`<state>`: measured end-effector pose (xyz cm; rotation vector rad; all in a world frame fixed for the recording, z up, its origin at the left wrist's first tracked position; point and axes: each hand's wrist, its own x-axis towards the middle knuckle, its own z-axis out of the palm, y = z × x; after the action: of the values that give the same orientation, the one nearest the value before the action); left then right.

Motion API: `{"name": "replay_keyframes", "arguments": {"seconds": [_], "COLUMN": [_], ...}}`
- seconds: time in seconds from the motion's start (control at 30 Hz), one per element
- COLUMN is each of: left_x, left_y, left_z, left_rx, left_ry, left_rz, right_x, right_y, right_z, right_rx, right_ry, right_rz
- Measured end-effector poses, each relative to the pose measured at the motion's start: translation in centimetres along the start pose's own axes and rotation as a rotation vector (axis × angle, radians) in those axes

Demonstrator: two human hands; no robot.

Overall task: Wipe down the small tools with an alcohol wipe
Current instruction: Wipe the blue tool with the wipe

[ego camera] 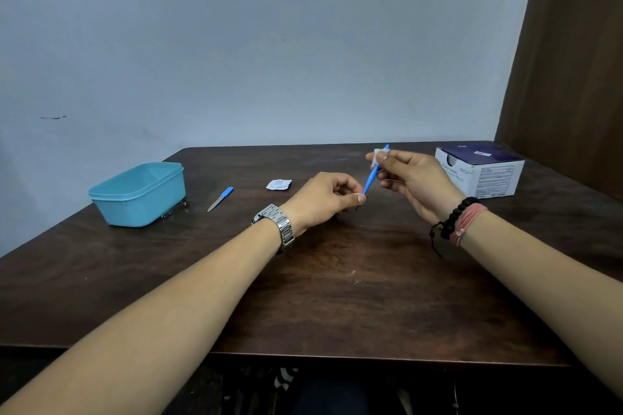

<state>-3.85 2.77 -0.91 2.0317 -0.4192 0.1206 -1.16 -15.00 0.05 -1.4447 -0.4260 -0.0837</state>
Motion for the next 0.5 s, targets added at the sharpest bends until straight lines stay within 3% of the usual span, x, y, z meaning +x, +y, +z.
{"name": "replay_keyframes", "arguments": {"seconds": [0.13, 0.3, 0.5], "left_x": [0.02, 0.11, 0.17], "left_y": [-0.05, -0.27, -0.36], "left_z": [0.09, -0.17, -0.14], "left_rx": [0.049, 0.128, 0.113], "left_ry": [-0.003, -0.001, -0.015], "left_rz": [0.012, 0.019, 0.023], "right_x": [0.02, -0.31, -0.20], "right_y": [-0.23, -0.01, -0.66], "right_z": [-0.32, 0.17, -0.24], "right_rx": [0.015, -0.040, 0.037], "right_ry": [0.037, -0.035, 0.048], "right_rz": [-0.030, 0.016, -0.026]}}
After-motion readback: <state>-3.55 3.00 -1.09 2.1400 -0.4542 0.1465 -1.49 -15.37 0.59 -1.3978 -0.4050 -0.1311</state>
